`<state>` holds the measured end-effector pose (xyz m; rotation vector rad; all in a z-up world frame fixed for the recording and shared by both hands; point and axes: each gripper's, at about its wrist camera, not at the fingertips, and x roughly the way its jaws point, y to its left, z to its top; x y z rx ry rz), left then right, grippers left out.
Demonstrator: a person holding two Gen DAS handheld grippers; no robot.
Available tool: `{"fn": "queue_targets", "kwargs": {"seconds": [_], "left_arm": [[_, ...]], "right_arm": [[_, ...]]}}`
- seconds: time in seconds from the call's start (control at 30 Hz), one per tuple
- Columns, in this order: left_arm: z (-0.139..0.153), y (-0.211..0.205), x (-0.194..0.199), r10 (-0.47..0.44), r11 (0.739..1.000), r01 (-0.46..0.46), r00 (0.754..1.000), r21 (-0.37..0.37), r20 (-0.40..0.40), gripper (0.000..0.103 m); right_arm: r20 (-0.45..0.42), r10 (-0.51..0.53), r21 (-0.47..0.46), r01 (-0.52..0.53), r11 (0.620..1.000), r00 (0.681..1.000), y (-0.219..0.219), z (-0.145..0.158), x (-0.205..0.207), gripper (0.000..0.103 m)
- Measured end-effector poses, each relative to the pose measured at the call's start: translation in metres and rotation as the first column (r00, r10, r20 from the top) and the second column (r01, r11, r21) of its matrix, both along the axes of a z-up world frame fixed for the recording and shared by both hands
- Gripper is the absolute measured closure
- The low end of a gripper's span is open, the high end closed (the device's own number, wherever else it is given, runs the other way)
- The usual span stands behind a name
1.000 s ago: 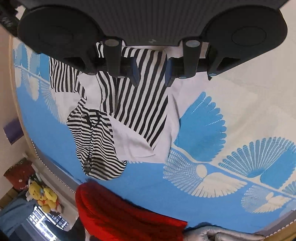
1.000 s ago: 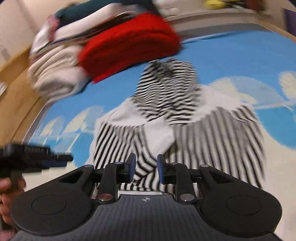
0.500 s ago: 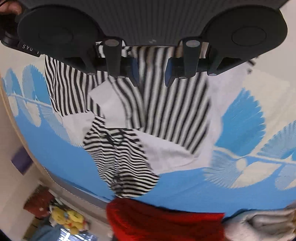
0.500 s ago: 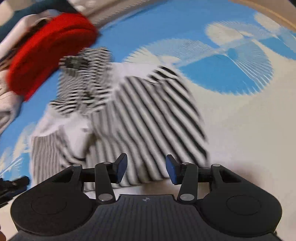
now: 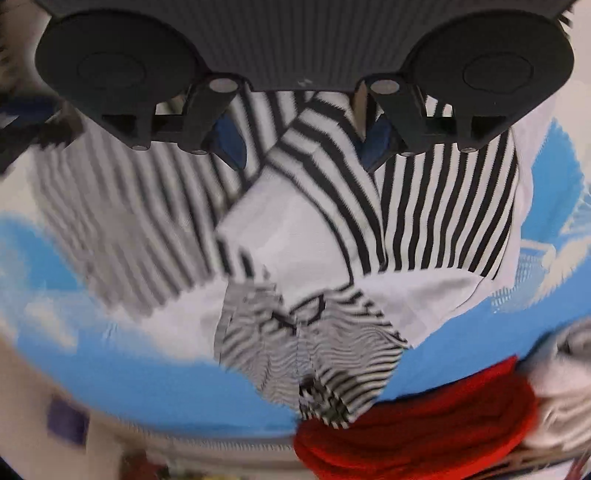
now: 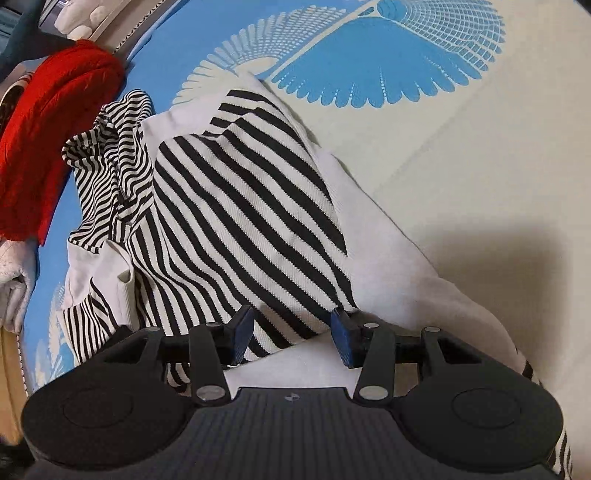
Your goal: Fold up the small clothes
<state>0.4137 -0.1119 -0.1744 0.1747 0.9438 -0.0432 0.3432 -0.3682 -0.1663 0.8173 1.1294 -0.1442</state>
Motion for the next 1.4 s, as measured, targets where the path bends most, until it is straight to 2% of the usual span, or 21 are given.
{"fn": "queue_targets", "kwargs": {"seconds": [0.03,0.1,0.17,0.2,0.27,0.33,0.43,0.5,0.6,0.7,0.77,0.9,0.93,0.97,1.0,1.03,1.13,1.17,1.2,1.3,1.4], "left_arm": [[-0.005,0.001,0.001,0.010,0.999,-0.010,1.000,0.033,0.010,0.024],[-0.005,0.012,0.002,0.066,0.998,-0.066,0.997,0.017,0.032,0.024],[0.004,0.032,0.001,0.199,0.980,-0.199,0.979,-0.004,0.050,0.030],[0.011,0.044,-0.002,0.279,0.960,-0.279,0.958,-0.009,0.063,0.032],[0.025,0.075,-0.013,0.442,0.895,-0.437,0.895,-0.087,0.054,0.028],[0.033,0.103,-0.028,0.567,0.808,-0.560,0.823,-0.183,-0.017,0.030],[0.045,0.129,-0.045,0.650,0.746,-0.639,0.760,-0.189,0.000,0.030],[0.046,0.149,-0.047,0.690,0.702,-0.678,0.723,-0.217,-0.026,0.031],[0.041,0.172,-0.042,0.676,0.681,-0.672,0.730,-0.291,-0.106,0.032],[0.031,0.185,-0.038,0.641,0.653,-0.655,0.745,-0.380,-0.181,0.041],[0.022,0.193,-0.039,0.621,0.611,-0.658,0.744,-0.441,-0.249,0.050],[-0.002,0.199,-0.034,0.572,0.529,-0.675,0.732,-0.515,-0.371,0.059],[-0.004,0.200,-0.033,0.574,0.524,-0.676,0.730,-0.519,-0.371,0.061],[-0.003,0.199,-0.031,0.569,0.536,-0.668,0.738,-0.517,-0.363,0.061],[-0.003,0.198,-0.027,0.555,0.555,-0.653,0.752,-0.515,-0.356,0.065],[-0.003,0.196,-0.023,0.536,0.573,-0.636,0.768,-0.516,-0.351,0.071],[0.004,0.192,-0.024,0.531,0.608,-0.624,0.780,-0.491,-0.333,0.079],[0.006,0.192,-0.025,0.523,0.615,-0.614,0.787,-0.494,-0.327,0.096],[0.007,0.192,-0.026,0.518,0.620,-0.609,0.792,-0.495,-0.324,0.101],[0.014,0.194,-0.032,0.527,0.638,-0.602,0.796,-0.481,-0.297,0.101],[0.021,0.193,-0.040,0.543,0.629,-0.614,0.786,-0.476,-0.296,0.101]], "right_arm": [[-0.003,0.001,0.004,-0.001,1.000,1.000,0.000,0.000,0.001,0.055],[-0.006,0.005,0.007,-0.005,1.000,1.000,-0.001,-0.001,0.003,0.055],[-0.006,0.014,0.003,-0.014,1.000,1.000,0.000,-0.002,0.004,0.055],[-0.007,0.016,0.003,-0.016,1.000,1.000,0.000,-0.002,0.005,0.055],[-0.008,0.016,0.006,-0.016,1.000,1.000,-0.001,-0.002,0.005,0.055],[-0.010,0.007,0.014,-0.007,1.000,1.000,-0.002,-0.002,0.004,0.055],[-0.015,-0.010,0.018,0.010,1.000,1.000,-0.003,-0.002,0.003,0.055],[-0.014,-0.020,0.016,0.020,1.000,1.000,-0.004,-0.002,0.003,0.056],[-0.013,-0.028,0.008,0.028,1.000,1.000,-0.005,-0.002,0.000,0.056],[-0.016,-0.036,-0.026,0.036,0.999,0.999,-0.005,0.003,-0.001,0.056],[-0.013,-0.043,-0.041,0.043,0.998,0.999,-0.005,0.005,-0.001,0.058],[-0.027,-0.090,-0.047,0.088,0.995,0.996,-0.009,0.004,-0.006,0.072],[-0.029,-0.104,-0.044,0.103,0.994,0.994,-0.010,0.003,-0.007,0.083],[-0.033,-0.121,-0.048,0.119,0.992,0.992,-0.012,0.003,-0.008,0.095],[-0.036,-0.140,-0.052,0.138,0.989,0.990,-0.014,0.003,-0.009,0.098],[-0.038,-0.157,-0.050,0.155,0.987,0.987,-0.016,0.003,-0.010,0.100],[-0.034,-0.194,-0.047,0.193,0.980,0.980,-0.019,0.006,-0.012,0.103],[-0.023,-0.207,-0.063,0.205,0.977,0.978,-0.019,0.010,-0.013,0.103],[-0.005,-0.222,-0.084,0.221,0.972,0.975,-0.020,0.015,-0.015,0.103],[0.066,-0.276,-0.181,0.283,0.942,0.959,-0.029,0.033,-0.018,0.103],[0.092,-0.289,-0.190,0.302,0.934,0.953,-0.037,0.038,-0.018,0.103]]}}
